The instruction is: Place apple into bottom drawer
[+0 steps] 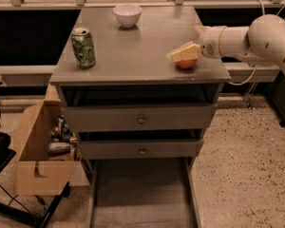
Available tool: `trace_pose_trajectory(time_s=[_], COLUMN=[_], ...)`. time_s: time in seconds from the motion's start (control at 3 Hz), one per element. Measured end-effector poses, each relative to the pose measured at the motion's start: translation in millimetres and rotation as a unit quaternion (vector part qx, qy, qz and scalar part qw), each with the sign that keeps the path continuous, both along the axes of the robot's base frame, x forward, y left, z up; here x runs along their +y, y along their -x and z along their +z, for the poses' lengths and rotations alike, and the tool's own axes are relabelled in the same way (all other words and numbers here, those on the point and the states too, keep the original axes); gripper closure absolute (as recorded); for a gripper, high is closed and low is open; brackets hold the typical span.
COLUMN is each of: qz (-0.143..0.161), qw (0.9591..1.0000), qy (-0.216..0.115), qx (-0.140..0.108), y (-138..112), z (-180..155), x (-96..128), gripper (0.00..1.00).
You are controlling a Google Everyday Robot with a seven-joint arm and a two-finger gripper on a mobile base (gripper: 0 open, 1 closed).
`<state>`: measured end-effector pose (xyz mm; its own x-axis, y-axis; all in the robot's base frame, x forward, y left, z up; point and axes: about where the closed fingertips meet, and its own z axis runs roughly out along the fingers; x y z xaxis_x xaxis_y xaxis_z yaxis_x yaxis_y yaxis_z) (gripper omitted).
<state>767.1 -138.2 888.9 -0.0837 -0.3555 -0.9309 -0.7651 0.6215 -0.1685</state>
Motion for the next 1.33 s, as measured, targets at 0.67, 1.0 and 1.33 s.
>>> trace_pose_trajectory(time_s=[0.67, 1.0, 1.33], qz=[-0.006, -0.006, -0.004], qw=[0.9994, 0.999, 0.9989], qy=[-0.005, -0.006, -0.012], qx=[0.033, 0.044, 0.046], y=[21.0, 31.0, 36.7], z=[-22.9, -32.5, -35.7], x=[-22.3, -25.8, -23.3], gripper=[0.02, 0.24, 0.47])
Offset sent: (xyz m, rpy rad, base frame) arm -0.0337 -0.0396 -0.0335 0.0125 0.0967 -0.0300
